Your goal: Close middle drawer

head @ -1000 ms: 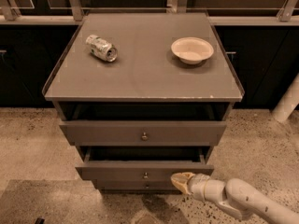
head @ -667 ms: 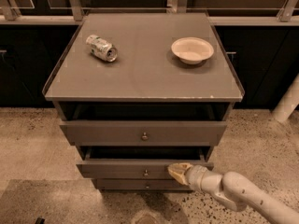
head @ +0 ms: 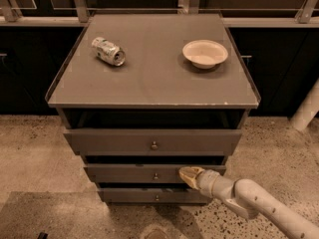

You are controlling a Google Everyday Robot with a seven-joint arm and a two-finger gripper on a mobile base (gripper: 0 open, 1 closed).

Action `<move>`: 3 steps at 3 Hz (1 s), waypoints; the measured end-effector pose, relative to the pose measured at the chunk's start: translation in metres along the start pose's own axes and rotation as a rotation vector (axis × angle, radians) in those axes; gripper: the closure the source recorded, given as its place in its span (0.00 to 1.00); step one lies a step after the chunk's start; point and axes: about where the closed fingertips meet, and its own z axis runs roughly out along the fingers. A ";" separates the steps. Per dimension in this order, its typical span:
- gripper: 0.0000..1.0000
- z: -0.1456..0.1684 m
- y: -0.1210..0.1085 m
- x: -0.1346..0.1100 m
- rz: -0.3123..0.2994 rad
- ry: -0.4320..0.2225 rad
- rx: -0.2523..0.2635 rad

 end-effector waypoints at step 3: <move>1.00 -0.039 0.016 0.021 0.018 0.089 -0.019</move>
Offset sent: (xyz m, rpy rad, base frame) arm -0.1433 -0.0481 -0.0192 -0.1327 0.2525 0.2854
